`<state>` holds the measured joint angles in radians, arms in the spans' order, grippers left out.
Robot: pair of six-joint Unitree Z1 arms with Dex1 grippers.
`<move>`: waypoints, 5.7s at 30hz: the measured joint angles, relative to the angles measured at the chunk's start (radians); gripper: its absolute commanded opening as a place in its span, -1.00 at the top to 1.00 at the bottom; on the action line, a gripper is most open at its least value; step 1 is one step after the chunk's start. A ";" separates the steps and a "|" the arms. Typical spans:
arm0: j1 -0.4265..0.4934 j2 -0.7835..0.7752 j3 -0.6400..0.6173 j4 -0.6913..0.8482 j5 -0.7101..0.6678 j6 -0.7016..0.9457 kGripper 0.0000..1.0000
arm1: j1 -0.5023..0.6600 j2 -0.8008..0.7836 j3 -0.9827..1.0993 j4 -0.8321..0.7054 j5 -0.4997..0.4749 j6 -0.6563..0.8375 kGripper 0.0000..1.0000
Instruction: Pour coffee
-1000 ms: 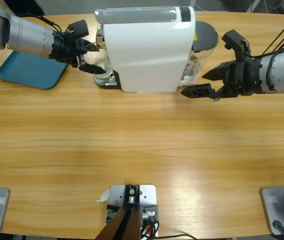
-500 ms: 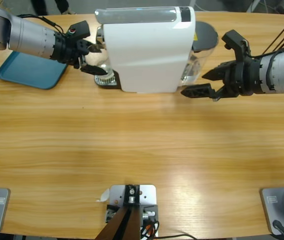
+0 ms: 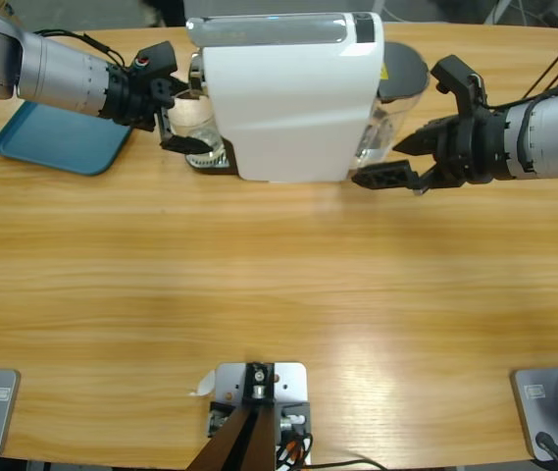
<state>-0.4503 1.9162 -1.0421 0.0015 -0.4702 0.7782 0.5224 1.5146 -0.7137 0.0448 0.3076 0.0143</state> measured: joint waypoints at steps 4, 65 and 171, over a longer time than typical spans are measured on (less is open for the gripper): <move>0.000 0.000 0.000 0.000 0.000 -0.005 -1.00 | 0.000 0.000 0.000 0.000 0.000 0.000 -0.96; -0.114 -0.556 0.359 0.320 0.342 -0.567 -0.99 | -0.003 0.359 -1.257 1.080 -0.076 -0.022 1.00; -0.151 -0.729 0.432 0.286 0.263 -0.655 -1.00 | 0.074 -0.391 -0.012 0.393 -0.115 -0.108 -1.00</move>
<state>-0.6011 1.1871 -0.6100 0.2875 -0.2071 0.1237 0.5962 1.1239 -0.7261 0.4376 0.1926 -0.0942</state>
